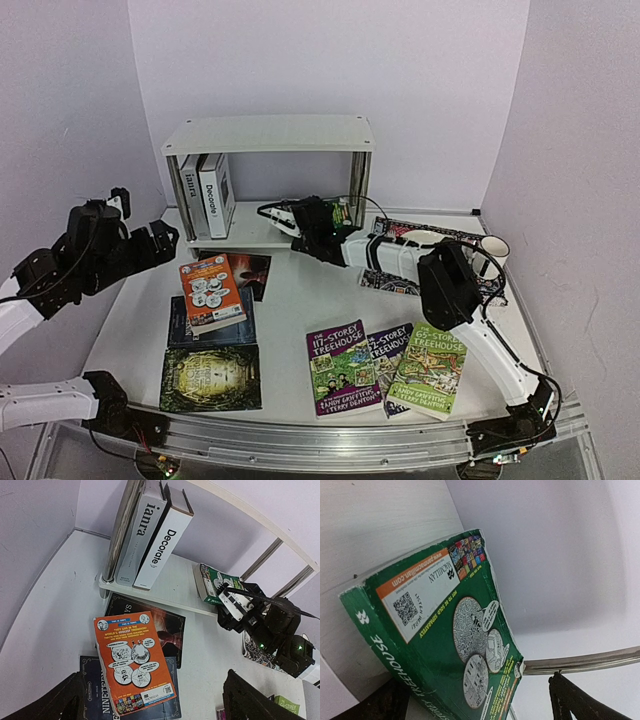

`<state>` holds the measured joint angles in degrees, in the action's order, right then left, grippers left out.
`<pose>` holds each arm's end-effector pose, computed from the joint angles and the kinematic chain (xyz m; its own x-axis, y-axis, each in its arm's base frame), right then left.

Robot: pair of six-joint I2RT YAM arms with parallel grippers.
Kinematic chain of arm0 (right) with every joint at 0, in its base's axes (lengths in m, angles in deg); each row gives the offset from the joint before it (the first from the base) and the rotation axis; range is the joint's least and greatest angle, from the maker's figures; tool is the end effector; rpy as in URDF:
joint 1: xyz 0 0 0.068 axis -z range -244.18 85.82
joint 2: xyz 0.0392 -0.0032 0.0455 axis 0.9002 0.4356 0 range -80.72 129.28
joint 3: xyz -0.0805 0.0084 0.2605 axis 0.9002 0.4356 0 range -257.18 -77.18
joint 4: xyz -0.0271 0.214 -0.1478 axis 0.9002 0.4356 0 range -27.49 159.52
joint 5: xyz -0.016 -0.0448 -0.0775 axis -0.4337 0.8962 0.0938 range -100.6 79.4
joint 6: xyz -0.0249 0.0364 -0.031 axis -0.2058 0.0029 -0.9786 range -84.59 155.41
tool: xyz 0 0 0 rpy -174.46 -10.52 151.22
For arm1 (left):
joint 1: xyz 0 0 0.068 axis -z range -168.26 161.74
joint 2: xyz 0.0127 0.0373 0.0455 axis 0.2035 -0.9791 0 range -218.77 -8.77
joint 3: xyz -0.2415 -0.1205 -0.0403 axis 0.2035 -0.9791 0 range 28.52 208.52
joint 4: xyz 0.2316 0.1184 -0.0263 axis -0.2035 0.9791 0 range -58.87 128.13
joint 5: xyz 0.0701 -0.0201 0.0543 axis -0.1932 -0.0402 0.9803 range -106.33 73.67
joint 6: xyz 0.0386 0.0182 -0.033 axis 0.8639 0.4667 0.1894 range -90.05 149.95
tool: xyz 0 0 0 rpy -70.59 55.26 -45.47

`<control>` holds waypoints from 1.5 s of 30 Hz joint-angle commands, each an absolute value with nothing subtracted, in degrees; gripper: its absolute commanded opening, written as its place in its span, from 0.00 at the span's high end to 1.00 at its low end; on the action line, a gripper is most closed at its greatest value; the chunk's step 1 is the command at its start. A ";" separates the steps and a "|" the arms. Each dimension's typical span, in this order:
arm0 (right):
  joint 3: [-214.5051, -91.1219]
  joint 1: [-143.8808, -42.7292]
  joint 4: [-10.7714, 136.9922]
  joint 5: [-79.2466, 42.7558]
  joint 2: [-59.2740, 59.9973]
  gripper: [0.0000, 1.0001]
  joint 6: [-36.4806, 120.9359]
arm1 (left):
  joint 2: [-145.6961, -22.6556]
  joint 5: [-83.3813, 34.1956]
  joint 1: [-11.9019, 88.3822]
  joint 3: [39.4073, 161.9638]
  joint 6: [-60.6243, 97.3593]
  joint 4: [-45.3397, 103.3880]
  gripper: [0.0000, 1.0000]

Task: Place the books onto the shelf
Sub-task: Place the book on the shelf, then move the book from the book pile.

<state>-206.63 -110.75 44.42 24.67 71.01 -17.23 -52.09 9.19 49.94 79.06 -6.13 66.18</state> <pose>0.4306 0.4250 0.1937 0.1262 -0.8107 -0.5718 -0.1594 0.5523 -0.8183 0.1330 -0.0852 0.3354 -0.4488 -0.3231 -0.8332 -0.0070 0.9336 -0.3582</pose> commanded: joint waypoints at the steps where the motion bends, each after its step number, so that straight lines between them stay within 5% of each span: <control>1: -203.29 -111.96 52.03 20.66 66.38 0.02 -13.17 | -51.30 9.09 49.89 79.18 -6.87 66.20 0.04; 10: -200.23 -113.56 56.52 16.93 62.28 0.02 -10.31 | -51.34 8.07 49.89 78.14 -7.61 66.10 0.03; 24: -176.32 -117.60 54.98 8.53 41.92 0.02 1.30 | -54.65 2.63 49.88 73.24 -13.49 61.86 0.00; 29: -170.14 -119.98 55.74 8.20 35.52 0.02 10.24 | -57.59 -0.80 49.80 70.99 -13.54 57.48 0.00; 37: -160.73 -120.08 59.20 -8.85 24.97 0.02 30.36 | -64.57 -3.65 47.31 70.60 -12.55 54.00 0.00; 45: -153.71 -120.08 61.55 -8.80 19.37 0.02 41.45 | -68.80 -12.98 40.04 67.18 -11.89 46.40 0.00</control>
